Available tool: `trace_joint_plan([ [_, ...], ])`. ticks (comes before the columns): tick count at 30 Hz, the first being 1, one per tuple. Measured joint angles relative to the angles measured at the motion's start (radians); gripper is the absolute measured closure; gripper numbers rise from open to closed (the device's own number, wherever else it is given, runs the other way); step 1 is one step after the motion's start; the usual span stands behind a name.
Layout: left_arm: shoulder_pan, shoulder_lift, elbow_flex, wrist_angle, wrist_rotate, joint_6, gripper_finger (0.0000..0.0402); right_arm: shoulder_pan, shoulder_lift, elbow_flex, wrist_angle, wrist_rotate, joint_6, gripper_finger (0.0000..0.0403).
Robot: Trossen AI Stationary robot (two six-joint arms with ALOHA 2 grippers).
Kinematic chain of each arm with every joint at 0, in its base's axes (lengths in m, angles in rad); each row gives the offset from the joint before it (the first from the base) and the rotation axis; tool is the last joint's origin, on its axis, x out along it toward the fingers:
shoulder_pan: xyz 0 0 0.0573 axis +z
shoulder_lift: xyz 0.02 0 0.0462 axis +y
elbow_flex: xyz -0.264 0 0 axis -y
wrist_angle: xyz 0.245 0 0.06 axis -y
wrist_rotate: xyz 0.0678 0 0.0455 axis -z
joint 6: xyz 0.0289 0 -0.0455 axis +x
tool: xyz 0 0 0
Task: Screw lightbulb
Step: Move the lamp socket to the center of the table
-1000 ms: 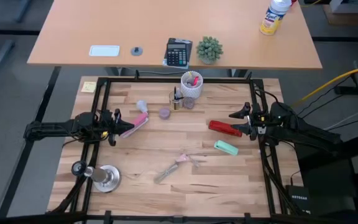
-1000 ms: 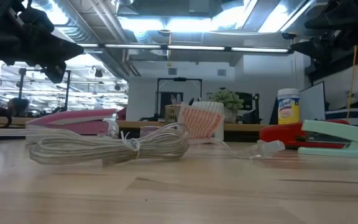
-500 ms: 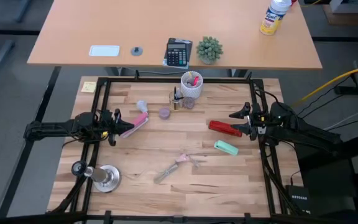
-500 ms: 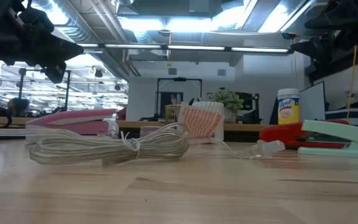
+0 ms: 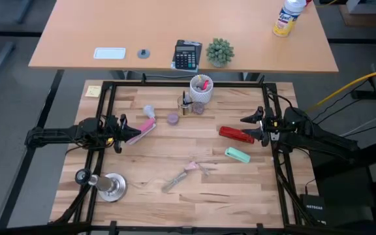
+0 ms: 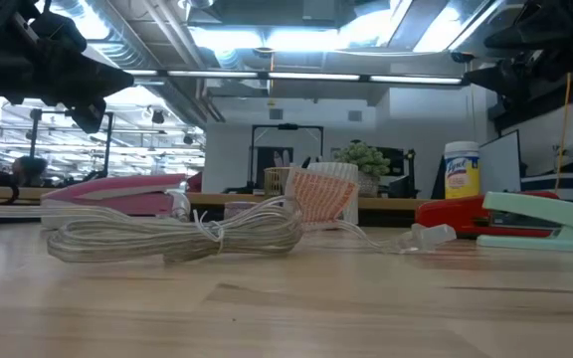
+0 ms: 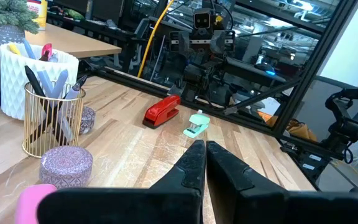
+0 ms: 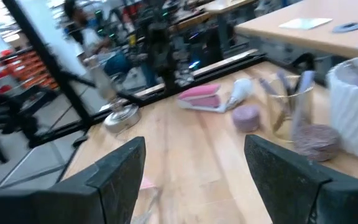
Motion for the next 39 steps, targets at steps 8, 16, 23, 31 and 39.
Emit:
trace_joint_plan([
  [8,0.0,0.0,0.0,0.0,0.0,0.0,0.0396,0.0,0.088,0.0,0.19,0.13,0.006,0.0123],
  [16,0.0,0.0,0.0,0.0,0.0,0.0,0.0396,0.0,0.269,0.0,0.256,0.138,0.022,0.0123],
  [23,0.0,0.0,0.0,0.0,0.0,0.0,0.0396,0.0,0.403,0.0,0.272,0.137,0.065,0.0123],
  [31,0.0,0.0,0.0,0.0,0.0,0.0,0.0396,0.0,0.485,0.0,0.273,0.137,0.065,0.0123],
  [39,0.0,0.0,0.0,0.0,0.0,0.0,0.0396,0.0,0.504,0.0,0.275,0.138,0.111,0.0123],
])
